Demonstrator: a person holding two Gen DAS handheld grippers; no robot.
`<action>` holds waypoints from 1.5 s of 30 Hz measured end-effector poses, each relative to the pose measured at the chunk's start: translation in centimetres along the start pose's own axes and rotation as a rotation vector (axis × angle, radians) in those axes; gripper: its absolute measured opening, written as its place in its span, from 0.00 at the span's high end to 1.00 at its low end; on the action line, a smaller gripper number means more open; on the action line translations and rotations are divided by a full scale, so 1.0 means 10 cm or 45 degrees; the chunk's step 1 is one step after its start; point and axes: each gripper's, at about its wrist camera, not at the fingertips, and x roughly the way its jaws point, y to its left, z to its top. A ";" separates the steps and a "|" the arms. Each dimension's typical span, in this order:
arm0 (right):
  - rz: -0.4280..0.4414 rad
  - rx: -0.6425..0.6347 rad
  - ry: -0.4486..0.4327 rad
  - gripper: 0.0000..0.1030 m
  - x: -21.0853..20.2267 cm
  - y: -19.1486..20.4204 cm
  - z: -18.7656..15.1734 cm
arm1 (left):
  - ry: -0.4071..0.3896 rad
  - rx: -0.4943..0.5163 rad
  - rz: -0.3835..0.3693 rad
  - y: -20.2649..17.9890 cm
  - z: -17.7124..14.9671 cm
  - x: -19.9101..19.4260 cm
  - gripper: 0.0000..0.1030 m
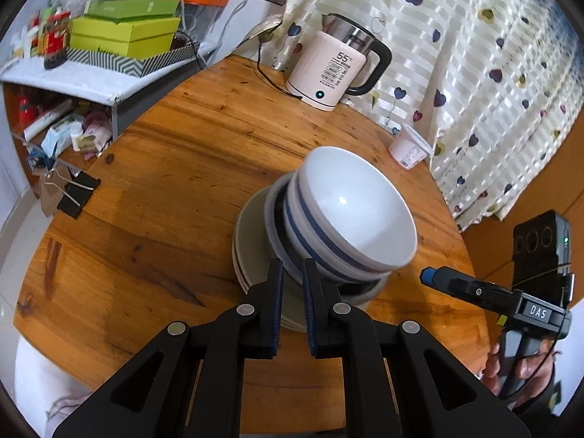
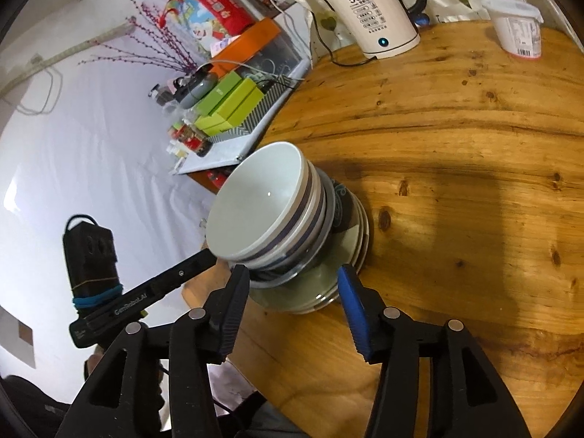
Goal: Organize plates and bowls
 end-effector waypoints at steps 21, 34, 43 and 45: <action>-0.357 -0.285 -0.036 0.47 0.01 0.37 -0.24 | -0.009 0.147 0.186 -0.35 -0.20 0.03 0.89; -0.412 -0.372 -0.011 0.47 0.14 0.48 -0.30 | -0.017 0.167 0.189 -0.41 -0.25 0.07 0.89; -0.436 -0.398 0.012 0.46 0.24 0.50 -0.30 | 0.014 0.157 0.254 -0.37 -0.27 0.14 0.89; -0.441 -0.401 0.014 0.46 0.26 0.51 -0.30 | 0.019 0.158 0.265 -0.36 -0.28 0.15 0.89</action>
